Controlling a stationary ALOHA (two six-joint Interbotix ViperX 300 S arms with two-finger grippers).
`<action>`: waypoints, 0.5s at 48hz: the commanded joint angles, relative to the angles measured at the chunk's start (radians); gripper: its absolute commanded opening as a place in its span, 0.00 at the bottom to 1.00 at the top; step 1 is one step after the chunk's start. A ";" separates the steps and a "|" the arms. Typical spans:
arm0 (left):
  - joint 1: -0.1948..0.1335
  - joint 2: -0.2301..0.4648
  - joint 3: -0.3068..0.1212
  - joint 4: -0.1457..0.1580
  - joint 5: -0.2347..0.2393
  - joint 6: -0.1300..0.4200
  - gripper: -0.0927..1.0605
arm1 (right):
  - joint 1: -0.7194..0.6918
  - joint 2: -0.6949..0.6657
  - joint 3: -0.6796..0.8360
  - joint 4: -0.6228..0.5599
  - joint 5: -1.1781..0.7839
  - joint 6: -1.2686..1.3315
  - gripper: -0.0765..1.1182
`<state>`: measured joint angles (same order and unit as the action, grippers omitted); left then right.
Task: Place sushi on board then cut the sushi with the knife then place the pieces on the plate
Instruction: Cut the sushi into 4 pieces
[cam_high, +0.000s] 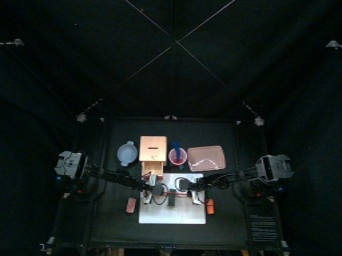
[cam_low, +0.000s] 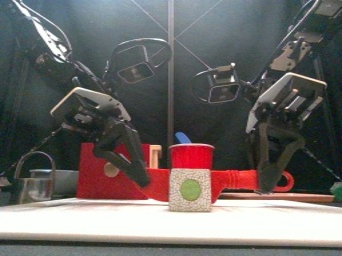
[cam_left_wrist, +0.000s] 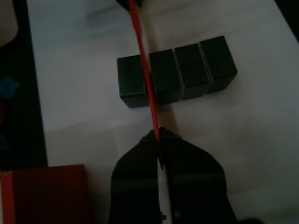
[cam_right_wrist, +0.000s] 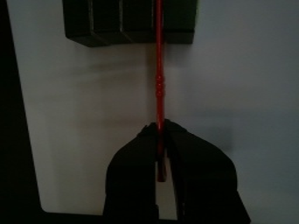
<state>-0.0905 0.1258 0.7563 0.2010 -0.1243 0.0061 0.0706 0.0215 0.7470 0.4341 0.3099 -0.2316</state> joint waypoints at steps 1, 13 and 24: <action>0.000 -0.012 -0.029 0.003 -0.002 0.002 0.31 | 0.002 -0.023 -0.043 -0.006 0.003 -0.003 0.24; 0.000 -0.044 -0.049 0.018 0.032 0.000 0.31 | 0.002 -0.063 -0.075 -0.028 0.063 -0.002 0.24; 0.008 -0.086 -0.054 0.023 0.048 0.000 0.31 | -0.005 -0.110 -0.098 -0.054 0.115 0.000 0.24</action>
<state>-0.0936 0.0828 0.7424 0.2148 -0.0767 0.0031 0.0706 -0.0322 0.6934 0.3835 0.4234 -0.2286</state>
